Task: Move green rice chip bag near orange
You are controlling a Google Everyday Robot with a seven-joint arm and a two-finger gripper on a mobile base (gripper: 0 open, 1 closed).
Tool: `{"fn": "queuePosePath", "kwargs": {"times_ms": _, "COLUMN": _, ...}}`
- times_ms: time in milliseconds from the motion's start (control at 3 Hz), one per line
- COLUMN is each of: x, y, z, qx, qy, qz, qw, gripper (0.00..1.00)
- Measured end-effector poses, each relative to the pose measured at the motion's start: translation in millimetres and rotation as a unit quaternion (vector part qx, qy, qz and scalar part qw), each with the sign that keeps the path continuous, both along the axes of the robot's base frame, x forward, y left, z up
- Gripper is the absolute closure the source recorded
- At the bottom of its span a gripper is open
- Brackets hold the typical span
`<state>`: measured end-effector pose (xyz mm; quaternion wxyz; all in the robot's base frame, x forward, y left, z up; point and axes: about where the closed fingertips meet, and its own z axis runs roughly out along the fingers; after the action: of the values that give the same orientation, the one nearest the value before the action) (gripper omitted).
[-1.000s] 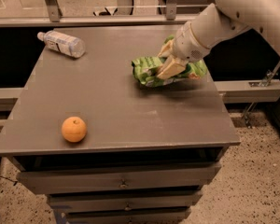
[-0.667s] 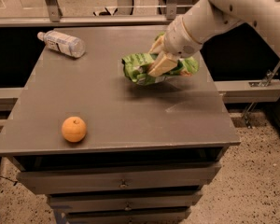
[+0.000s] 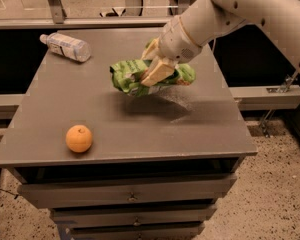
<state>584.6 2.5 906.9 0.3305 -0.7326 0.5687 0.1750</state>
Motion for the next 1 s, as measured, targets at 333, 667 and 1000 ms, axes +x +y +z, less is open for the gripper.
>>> {"fn": "queuePosePath", "kwargs": {"times_ms": 333, "x": -17.7, "y": 14.8, "z": -0.9, "qx": 0.011, "qy": 0.012, "qz": 0.026, "qw": 0.9995, "gripper": 1.00}}
{"fn": "queuePosePath", "kwargs": {"times_ms": 667, "x": -53.5, "y": 32.8, "z": -14.6, "qx": 0.020, "qy": 0.042, "qz": 0.067, "qw": 0.9967, "gripper": 1.00}}
{"fn": "queuePosePath", "kwargs": {"times_ms": 1000, "x": -68.7, "y": 38.6, "z": -22.6, "qx": 0.023, "qy": 0.058, "qz": 0.083, "qw": 0.9946, "gripper": 1.00}}
